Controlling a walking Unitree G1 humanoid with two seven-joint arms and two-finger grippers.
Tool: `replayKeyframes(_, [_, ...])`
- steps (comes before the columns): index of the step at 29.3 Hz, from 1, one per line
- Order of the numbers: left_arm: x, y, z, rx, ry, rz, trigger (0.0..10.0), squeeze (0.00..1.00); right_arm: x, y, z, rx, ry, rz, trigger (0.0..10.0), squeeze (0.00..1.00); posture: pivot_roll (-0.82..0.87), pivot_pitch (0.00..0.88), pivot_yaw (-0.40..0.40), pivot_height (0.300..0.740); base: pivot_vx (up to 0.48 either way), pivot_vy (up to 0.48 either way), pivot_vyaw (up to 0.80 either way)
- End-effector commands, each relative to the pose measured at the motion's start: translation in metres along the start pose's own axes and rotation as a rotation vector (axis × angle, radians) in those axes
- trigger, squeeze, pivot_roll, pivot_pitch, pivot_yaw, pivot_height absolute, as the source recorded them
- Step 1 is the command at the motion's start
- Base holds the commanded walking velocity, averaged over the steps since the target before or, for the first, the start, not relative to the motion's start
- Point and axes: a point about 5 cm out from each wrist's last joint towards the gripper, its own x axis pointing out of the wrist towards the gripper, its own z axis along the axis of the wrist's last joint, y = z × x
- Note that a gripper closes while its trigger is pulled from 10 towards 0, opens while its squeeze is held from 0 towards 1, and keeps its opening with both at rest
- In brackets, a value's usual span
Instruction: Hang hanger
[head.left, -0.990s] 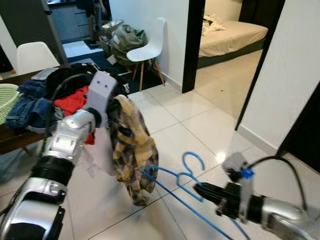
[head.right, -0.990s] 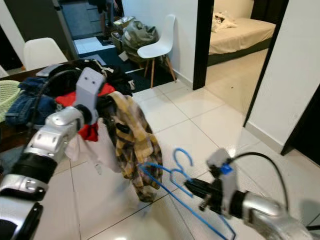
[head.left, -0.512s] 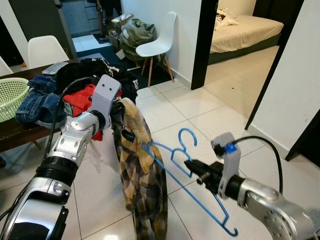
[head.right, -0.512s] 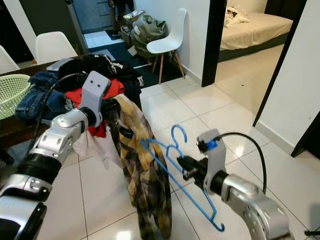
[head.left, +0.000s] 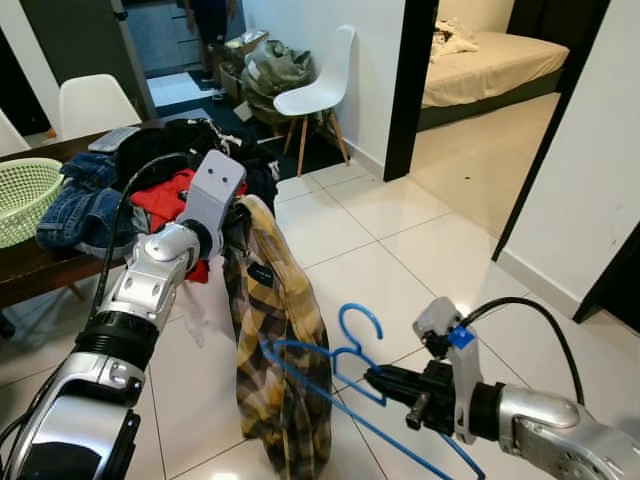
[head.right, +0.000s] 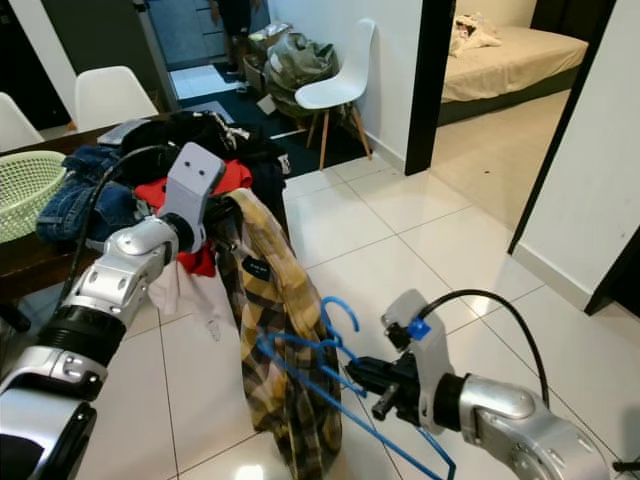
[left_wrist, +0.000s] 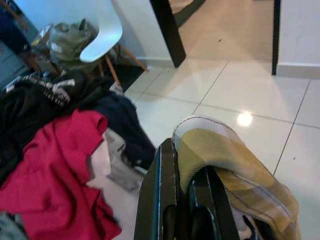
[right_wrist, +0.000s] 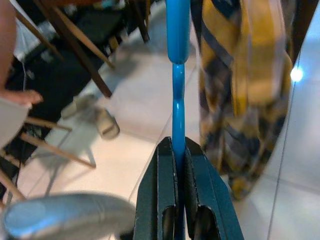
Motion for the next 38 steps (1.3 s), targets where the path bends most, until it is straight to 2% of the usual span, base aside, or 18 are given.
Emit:
replayKeyframes(1, [0.003,0.0,0.016,0.016,-0.055,-0.006,10.0,0.0,0.002,0.003,0.003,0.007,-0.008,0.016,10.0,0.0,-0.16,0.0,0.086,0.74,0.0,0.0,0.0])
replayKeyframes(6, [0.003,-0.006,0.017,0.012,-0.065,-0.026,10.0,0.0,0.02,-0.003,0.017,0.064,-0.099,-0.055,10.0,0.0,-0.15,0.0,0.086,0.74,0.0,0.0,0.0])
replayKeyframes(10, [0.003,-0.008,0.016,0.011,-0.066,-0.031,10.0,0.0,0.028,-0.008,0.023,0.1,-0.135,-0.101,10.0,0.0,-0.14,0.0,0.085,0.74,0.0,0.0,0.0])
replayKeyframes(11, [0.003,-0.009,0.016,0.006,-0.067,-0.032,10.0,0.0,0.032,-0.018,0.026,0.137,-0.154,-0.172,10.0,0.0,-0.14,0.0,0.085,0.74,0.0,0.0,0.0])
replayKeyframes(15, [0.003,-0.009,0.017,0.007,-0.067,-0.033,10.0,0.0,0.034,-0.028,0.029,0.167,-0.164,-0.244,10.0,0.0,-0.14,0.0,0.085,0.74,0.0,0.0,0.0])
replayKeyframes(17, [0.003,-0.008,0.018,0.007,-0.069,-0.033,10.0,0.0,0.032,-0.038,0.03,0.18,-0.164,-0.32,10.0,0.0,-0.14,0.0,0.087,0.74,0.0,0.0,0.0])
replayKeyframes(27, [0.004,-0.008,0.019,0.01,-0.07,-0.039,10.0,0.0,0.023,-0.048,0.031,0.172,-0.153,-0.414,10.0,0.0,-0.15,0.0,0.093,0.74,0.0,0.0,0.0])
replayKeyframes(32, [0.005,-0.008,0.02,0.022,-0.07,-0.051,10.0,0.0,0.014,-0.056,0.038,0.158,-0.179,-0.506,10.0,0.0,-0.15,0.0,0.097,0.74,0.0,0.0,0.0])
replayKeyframes(38, [0.004,-0.004,0.02,0.031,-0.067,-0.043,10.0,0.0,0.005,-0.059,0.043,0.127,-0.18,-0.525,10.0,0.0,-0.16,0.0,0.096,0.74,0.0,0.0,0.0])
